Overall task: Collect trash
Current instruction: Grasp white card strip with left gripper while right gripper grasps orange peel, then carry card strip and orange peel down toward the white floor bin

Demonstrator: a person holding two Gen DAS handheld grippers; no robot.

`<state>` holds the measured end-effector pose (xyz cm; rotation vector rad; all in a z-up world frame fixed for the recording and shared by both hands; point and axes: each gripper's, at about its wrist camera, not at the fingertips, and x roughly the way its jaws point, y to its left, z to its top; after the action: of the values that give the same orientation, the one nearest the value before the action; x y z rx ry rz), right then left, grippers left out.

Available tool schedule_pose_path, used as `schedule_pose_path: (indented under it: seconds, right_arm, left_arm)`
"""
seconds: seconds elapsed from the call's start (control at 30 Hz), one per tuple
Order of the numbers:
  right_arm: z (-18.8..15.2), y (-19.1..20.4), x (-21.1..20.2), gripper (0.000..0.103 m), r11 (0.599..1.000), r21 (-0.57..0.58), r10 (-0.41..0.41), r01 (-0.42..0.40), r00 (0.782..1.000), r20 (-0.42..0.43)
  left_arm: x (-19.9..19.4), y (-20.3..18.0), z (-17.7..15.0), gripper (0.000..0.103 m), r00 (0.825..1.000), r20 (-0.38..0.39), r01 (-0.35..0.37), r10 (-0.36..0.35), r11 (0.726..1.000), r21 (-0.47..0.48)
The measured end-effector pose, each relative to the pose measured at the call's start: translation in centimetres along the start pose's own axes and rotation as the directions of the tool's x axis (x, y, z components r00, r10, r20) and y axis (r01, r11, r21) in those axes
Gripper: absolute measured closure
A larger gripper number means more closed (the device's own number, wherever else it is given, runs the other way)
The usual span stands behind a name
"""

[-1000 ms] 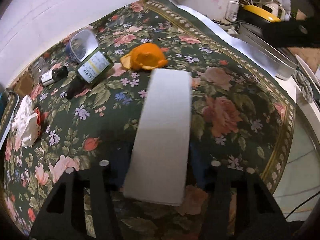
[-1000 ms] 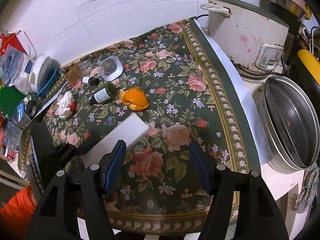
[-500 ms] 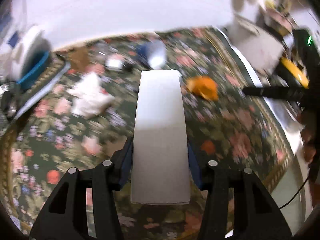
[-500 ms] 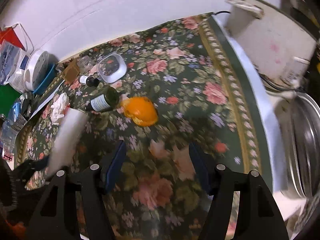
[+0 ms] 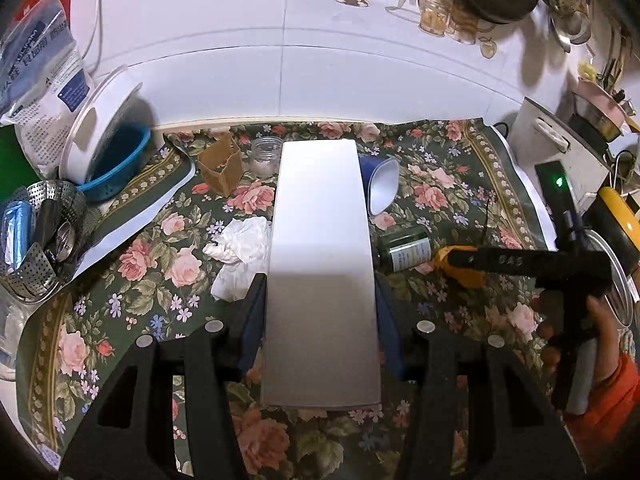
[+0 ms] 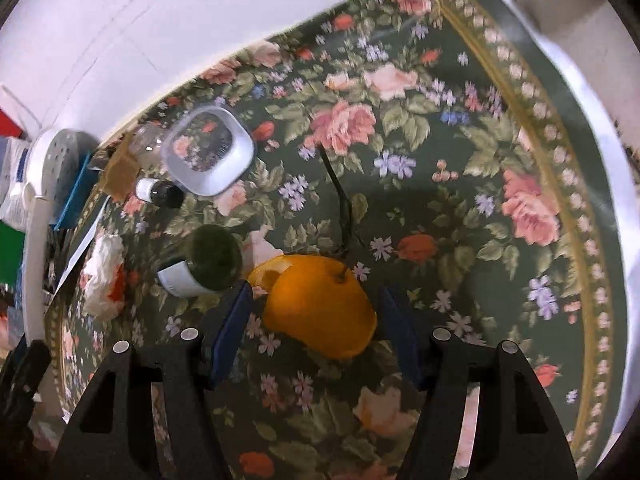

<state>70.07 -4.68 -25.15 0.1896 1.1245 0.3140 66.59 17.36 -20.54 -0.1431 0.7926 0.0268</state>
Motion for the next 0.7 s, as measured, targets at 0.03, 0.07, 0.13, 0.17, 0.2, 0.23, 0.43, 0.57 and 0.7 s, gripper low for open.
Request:
schedule_pose_path:
  seconds: [0.03, 0.07, 0.13, 0.17, 0.2, 0.23, 0.43, 0.57, 0.7]
  right_arm:
    - [-0.1, -0.1, 0.2, 0.047, 1.000, 0.008, 0.012, -0.012, 1.000, -0.005]
    - [-0.1, -0.2, 0.2, 0.053, 1.000, 0.013, 0.020, -0.020, 1.000, -0.001]
    - [-0.2, -0.3, -0.1, 0.060, 0.999, 0.010, 0.036, -0.036, 0.999, 0.017]
    - [-0.2, -0.3, -0.3, 0.067, 0.999, -0.002, 0.038, -0.038, 0.999, 0.025]
    - [-0.3, -0.2, -0.5, 0.072, 0.999, -0.016, 0.038, -0.038, 0.999, 0.028]
    - [-0.4, -0.1, -0.7, 0.075, 0.999, -0.028, 0.038, -0.038, 0.999, 0.028]
    - [-1.5, 0.1, -2.6, 0.090, 0.995, -0.099, 0.034, -0.029, 0.998, 0.050]
    - [-2.6, -0.2, -6.0, 0.091, 0.989, -0.141, 0.054, -0.041, 0.995, 0.089]
    - [-4.1, 0.1, -10.5, 0.091, 0.976, -0.214, 0.068, -0.035, 0.986, 0.150]
  left_arm:
    - [0.0, -0.2, 0.1, 0.053, 1.000, 0.001, 0.000, 0.000, 1.000, 0.004]
    - [0.0, -0.4, 0.2, 0.053, 1.000, 0.001, 0.000, 0.000, 1.000, 0.011]
    - [-0.3, -1.0, 0.4, 0.053, 1.000, -0.001, 0.005, -0.005, 1.000, 0.025]
    - [-0.4, -1.4, 0.5, 0.053, 1.000, -0.003, 0.011, -0.011, 1.000, 0.030]
    - [-0.5, -1.8, 0.5, 0.053, 1.000, -0.003, 0.015, -0.015, 0.999, 0.033]
    - [-0.6, -2.1, 0.5, 0.053, 1.000, -0.001, 0.018, -0.018, 0.999, 0.035]
    - [-2.4, -4.5, 0.1, 0.053, 1.000, 0.017, 0.008, -0.008, 1.000, 0.025]
    - [-4.7, -6.1, -0.6, 0.053, 0.999, 0.033, -0.011, 0.011, 1.000, -0.004]
    - [-8.0, -7.7, -1.7, 0.053, 0.997, 0.074, -0.034, 0.036, 0.999, -0.036]
